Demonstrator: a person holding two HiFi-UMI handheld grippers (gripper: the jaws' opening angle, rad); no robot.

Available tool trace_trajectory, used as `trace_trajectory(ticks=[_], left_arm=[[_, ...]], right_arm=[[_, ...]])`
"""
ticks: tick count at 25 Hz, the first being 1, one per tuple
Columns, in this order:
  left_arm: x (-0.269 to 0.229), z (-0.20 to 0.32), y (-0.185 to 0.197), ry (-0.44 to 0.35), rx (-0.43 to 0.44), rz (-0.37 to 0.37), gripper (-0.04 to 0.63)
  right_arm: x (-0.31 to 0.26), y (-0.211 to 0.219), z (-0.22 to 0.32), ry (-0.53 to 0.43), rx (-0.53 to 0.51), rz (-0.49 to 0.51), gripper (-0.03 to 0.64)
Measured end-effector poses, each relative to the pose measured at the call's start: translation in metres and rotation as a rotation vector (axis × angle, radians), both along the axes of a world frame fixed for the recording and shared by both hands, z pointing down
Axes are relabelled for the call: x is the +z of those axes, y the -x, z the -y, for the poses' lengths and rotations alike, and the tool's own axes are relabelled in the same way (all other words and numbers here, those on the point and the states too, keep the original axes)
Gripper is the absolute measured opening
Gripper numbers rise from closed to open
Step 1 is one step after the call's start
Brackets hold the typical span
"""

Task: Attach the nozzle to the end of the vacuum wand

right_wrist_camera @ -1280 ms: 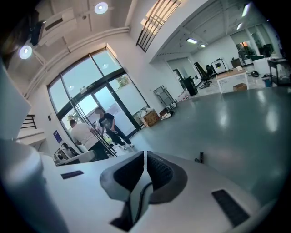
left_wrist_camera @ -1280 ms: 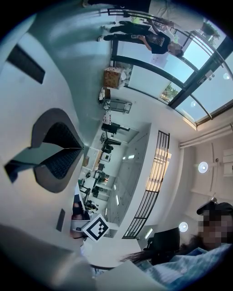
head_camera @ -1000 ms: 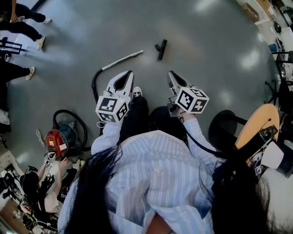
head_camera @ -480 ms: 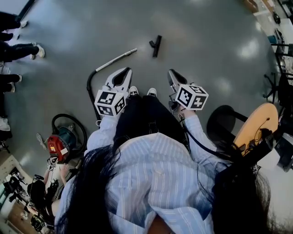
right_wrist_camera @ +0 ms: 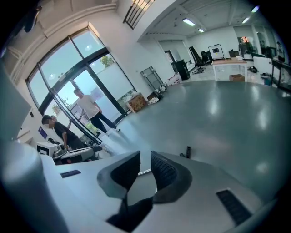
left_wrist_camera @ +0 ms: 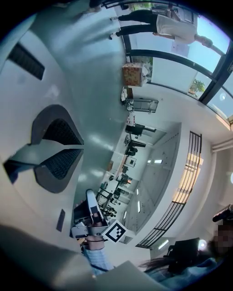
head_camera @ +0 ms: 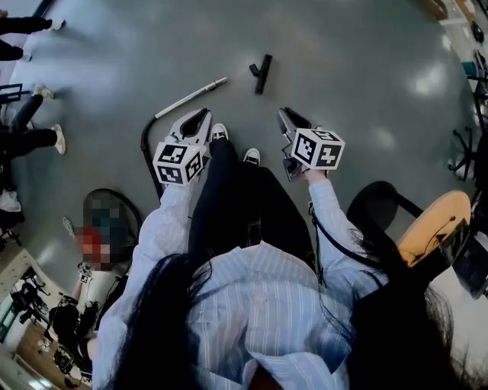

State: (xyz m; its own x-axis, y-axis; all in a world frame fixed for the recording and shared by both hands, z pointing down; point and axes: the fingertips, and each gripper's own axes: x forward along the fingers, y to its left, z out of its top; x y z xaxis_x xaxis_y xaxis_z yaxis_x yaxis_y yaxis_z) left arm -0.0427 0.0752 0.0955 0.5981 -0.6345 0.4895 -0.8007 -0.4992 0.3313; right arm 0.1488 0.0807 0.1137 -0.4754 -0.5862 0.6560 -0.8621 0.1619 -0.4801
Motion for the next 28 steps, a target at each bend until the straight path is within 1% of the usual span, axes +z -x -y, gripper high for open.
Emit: trace_trajectory(ticks=[3,5,7,13,17,21,25,28], left_arm=[[0.044,0.018,0.001,0.048,0.02,0.033,0.023],[0.078,0.035,0.001,0.08,0.04,0.052,0.076],[0.115,0.053,0.002,0.099,0.063,0.072,0.1],[0.249,0.102,0.025,0.139,0.107,0.149,0.115],[0.342,0.121,0.042,0.169,0.121,0.194,0.117],[0.437,0.14,0.058,0.188,0.155,0.252,0.12],[0.525,0.158,0.068,0.183,0.189,0.315,0.126],[0.588,0.175,0.077,0.179,0.217,0.383,0.158]], right_arm=[[0.044,-0.004,0.015,0.041,-0.01,0.001,0.088],[0.079,-0.01,0.029,0.066,-0.009,-0.013,0.111],[0.119,-0.014,0.045,0.089,0.0,-0.021,0.124],[0.25,-0.016,0.095,0.113,0.029,-0.027,0.154],[0.341,-0.018,0.124,0.135,0.036,-0.038,0.174],[0.439,-0.022,0.151,0.162,0.01,-0.098,0.22],[0.525,-0.034,0.173,0.176,0.003,-0.164,0.249],[0.585,-0.048,0.19,0.192,0.023,-0.203,0.269]])
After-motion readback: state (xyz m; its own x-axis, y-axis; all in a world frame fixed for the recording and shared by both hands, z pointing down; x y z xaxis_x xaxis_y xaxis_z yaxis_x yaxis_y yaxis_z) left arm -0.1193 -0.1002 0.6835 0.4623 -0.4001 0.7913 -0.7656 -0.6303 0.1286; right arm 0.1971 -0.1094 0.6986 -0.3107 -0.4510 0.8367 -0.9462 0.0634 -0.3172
